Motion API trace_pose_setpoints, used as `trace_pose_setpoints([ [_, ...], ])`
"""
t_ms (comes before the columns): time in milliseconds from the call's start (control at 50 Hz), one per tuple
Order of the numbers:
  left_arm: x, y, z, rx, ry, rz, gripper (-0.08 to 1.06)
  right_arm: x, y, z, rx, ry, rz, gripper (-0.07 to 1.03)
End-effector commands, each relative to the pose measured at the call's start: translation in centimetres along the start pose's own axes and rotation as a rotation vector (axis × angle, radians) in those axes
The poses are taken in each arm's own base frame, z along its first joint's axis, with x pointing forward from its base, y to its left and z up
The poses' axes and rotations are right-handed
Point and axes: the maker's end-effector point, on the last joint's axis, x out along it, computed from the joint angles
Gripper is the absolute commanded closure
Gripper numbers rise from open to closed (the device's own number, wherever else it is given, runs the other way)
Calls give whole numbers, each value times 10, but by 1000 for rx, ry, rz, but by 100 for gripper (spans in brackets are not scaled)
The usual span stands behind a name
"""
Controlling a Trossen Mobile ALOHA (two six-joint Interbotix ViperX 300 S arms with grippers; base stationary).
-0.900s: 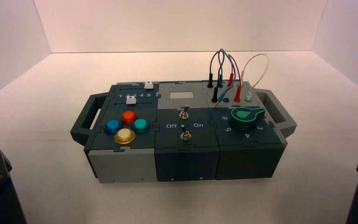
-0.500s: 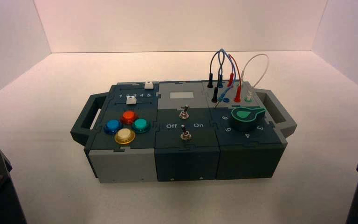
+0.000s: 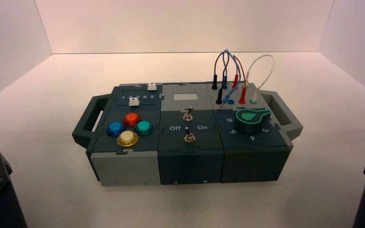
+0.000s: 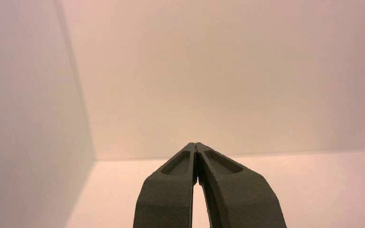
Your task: Move the bottom slider to position 5.
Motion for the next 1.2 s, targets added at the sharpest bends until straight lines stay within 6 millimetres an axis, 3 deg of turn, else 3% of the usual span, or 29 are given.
trace_pose_setpoints([
  [20, 5, -15, 8, 11, 55, -55, 101, 2, 8, 18, 5, -13, 28, 99],
  [340, 8, -43, -12, 27, 214, -156, 101, -3, 20, 17, 2, 182, 72, 99],
  [560, 5, -74, -32, 55, 366, -260, 101, -13, 43, -1, -27, 318, 162, 99],
  [820, -1, -79, -67, 52, 601, -272, 101, -18, 76, -29, -84, 455, 285, 99],
  [1200, 1, -81, -101, 54, 768, -266, 101, -15, 122, -58, -103, 570, 433, 99],
])
